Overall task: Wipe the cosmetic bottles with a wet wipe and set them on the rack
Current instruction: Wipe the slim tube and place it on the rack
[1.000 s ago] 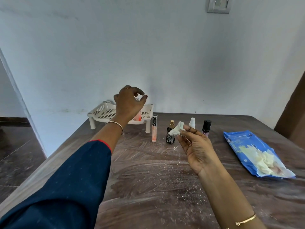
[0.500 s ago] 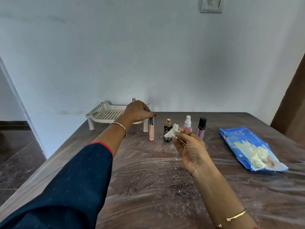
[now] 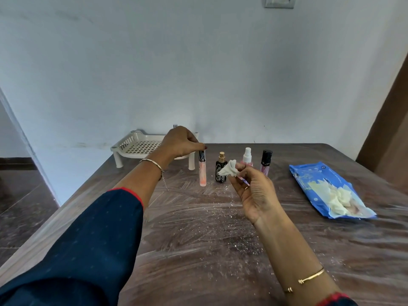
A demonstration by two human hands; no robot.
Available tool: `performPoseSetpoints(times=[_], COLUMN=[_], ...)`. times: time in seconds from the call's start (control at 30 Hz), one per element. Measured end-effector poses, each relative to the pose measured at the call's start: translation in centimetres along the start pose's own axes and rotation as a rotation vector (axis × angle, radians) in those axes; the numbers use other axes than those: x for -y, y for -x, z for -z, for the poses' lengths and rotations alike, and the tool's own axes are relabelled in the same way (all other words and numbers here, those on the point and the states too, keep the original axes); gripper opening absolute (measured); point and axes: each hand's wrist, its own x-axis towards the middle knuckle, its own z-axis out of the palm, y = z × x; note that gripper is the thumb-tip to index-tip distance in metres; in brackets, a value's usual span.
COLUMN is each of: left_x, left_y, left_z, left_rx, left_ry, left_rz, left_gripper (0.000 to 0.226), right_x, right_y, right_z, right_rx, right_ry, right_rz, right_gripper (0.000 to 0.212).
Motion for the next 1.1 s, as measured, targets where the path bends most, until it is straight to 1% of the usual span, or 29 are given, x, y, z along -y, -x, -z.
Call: performPoseSetpoints(times=[0.1,0.17,0.27,0.37,0.43,0.6,0.73,0.9,1.1], left_x=[-0.9,-1.5,-2.7,-3.6,-3.9,-4.9,-5.6,-6.0,-5.9], left_y=[1.7,3.1,5.4,7.9,9.4,12.3,13.9,14.7,14.8], left_z=[0.8,1.2,1.4,0.9,0.4,-0.5,-0.8,-0.9,-1.1], left_rx=[0.061,0.139,0.251,0.309,0.332,0.348,0.338,0.314,0.309], left_ry=[0.078,0.13,0.233,0.376,0.394,0.383,0.386,0.406,0.436], left_rz=[0.035,0.052,0.064,0.108,0.127,0.152,0.151,0.154,0.224], left_gripper=[0.033,0.037,0.035,0.035,0.037,0.028,0.022,0.02,0.025], right_x=[0.4,0.5,0.6,0.4,0.1,-0.7,-1.9,-2.9,-2.8], right_y=[1.0,1.7,3.2,4.9,5.9,8.5,9.4,9.9,10.0], right_z=[0.2,0.5,1.1,1.5,2.0,3.3,3.7,3.9,3.9], right_rx=[0.002,-0.011,-0.041,-0.037,-0.039,-0.096,-0.143,-0.106,-0.051], right_ry=[0.004,0.032,0.109,0.171,0.201,0.351,0.494,0.705,0.965], right_rz=[0.03,0.048,0.122,0.215,0.284,0.498,0.591,0.731,0.875], right_gripper=[0.005,0.016,0.008,0.011,0.013,0.013,0.01,0.013,0.014])
